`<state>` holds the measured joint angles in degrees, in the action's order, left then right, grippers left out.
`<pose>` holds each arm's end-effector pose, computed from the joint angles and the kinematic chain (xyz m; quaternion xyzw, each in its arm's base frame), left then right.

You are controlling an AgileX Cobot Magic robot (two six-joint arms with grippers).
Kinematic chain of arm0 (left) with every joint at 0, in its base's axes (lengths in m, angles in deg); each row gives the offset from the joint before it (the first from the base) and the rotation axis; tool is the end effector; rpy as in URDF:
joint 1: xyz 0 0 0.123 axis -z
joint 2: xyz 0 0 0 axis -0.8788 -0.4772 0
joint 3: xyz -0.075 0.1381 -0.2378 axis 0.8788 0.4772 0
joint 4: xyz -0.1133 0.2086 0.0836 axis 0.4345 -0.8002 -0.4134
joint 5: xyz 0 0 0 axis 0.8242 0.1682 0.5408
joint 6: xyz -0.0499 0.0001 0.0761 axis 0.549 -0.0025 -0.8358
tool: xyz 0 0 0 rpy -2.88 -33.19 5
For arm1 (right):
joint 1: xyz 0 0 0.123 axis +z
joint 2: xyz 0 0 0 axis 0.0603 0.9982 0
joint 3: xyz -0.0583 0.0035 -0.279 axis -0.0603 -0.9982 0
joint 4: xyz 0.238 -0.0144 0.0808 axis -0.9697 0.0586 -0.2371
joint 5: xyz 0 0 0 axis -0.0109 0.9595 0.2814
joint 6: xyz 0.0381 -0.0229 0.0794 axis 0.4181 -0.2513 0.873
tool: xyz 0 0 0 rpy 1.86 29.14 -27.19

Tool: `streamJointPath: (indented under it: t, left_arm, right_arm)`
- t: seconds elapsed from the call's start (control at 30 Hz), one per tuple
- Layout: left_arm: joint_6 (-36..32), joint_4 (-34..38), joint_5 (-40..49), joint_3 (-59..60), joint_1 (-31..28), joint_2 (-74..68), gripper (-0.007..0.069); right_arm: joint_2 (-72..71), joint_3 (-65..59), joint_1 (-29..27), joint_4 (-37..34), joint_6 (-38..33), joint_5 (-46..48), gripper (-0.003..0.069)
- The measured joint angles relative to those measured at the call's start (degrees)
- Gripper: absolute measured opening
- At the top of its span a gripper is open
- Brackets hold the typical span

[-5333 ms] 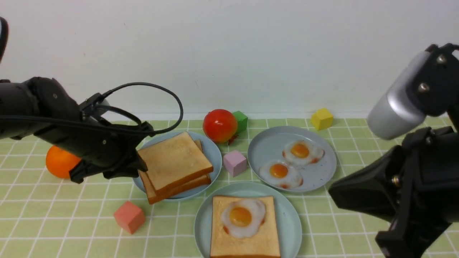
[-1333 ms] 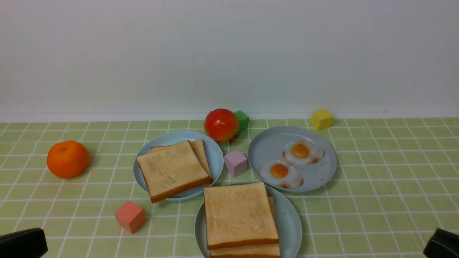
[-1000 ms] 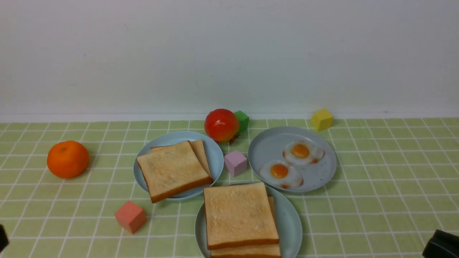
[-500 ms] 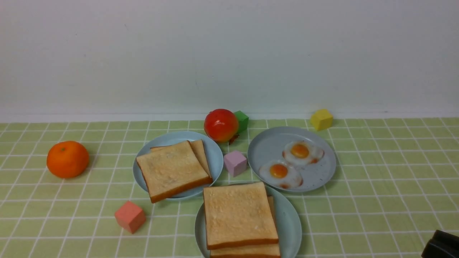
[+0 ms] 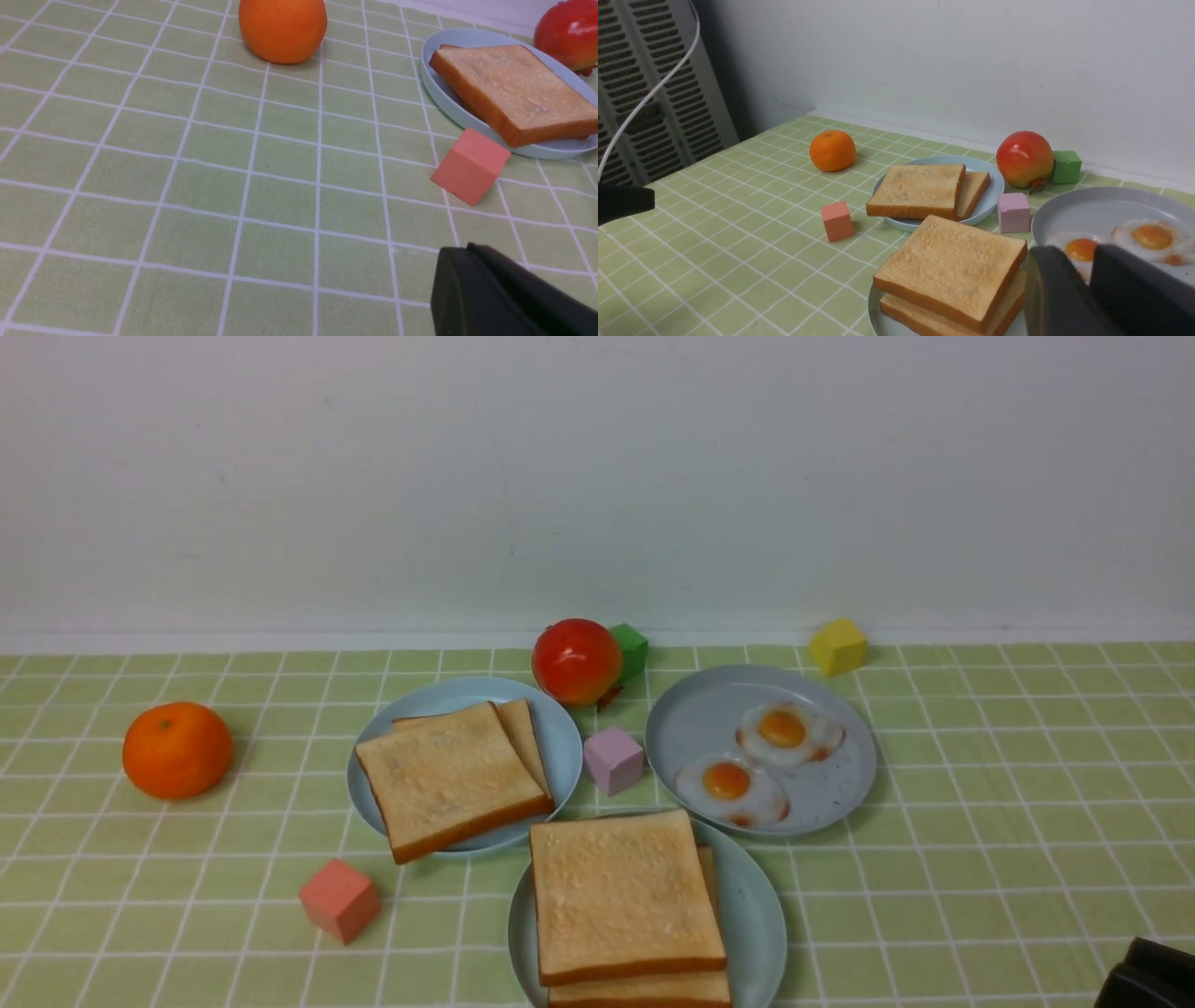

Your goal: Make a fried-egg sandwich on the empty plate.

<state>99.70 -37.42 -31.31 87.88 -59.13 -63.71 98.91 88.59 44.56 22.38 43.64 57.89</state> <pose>0.0518 -0.0015 0.1685 -0.0863 0.8086 -0.0817 0.5763 0.0560 0.0473 0.2554 -0.2142 0.6949 0.2718 0.6303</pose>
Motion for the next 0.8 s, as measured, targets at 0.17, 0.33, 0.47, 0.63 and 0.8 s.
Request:
streamJointPath:
  t: [0.17, 0.33, 0.47, 0.63, 0.8]
  left_arm:
    - [0.0, 0.0, 0.0, 0.0, 0.0, 0.0, -0.0013]
    - [0.0, 0.0, 0.0, 0.0, 0.0, 0.0, -0.0009]
    - [0.0, 0.0, 0.0, 0.0, 0.0, 0.0, -0.0005]
    - [0.0, 0.0, 0.0, 0.0, 0.0, 0.0, -0.0001]
    - [0.0, 0.0, 0.0, 0.0, 0.0, 0.0, 0.0004]
  right_arm:
    - [0.0, 0.0, 0.0, 0.0, 0.0, 0.0, 0.0157]
    - [0.0, 0.0, 0.0, 0.0, 0.0, 0.0, 0.0167]
    - [-0.2, 0.0, -1.6, -0.3, -0.1, 0.5, 0.0174]
    - [-0.4, 0.0, -14.0, -1.9, -0.1, 1.9, 0.0176]
    - [-1.1, -2.1, -24.5, -1.9, -0.1, 1.7, 0.0188]
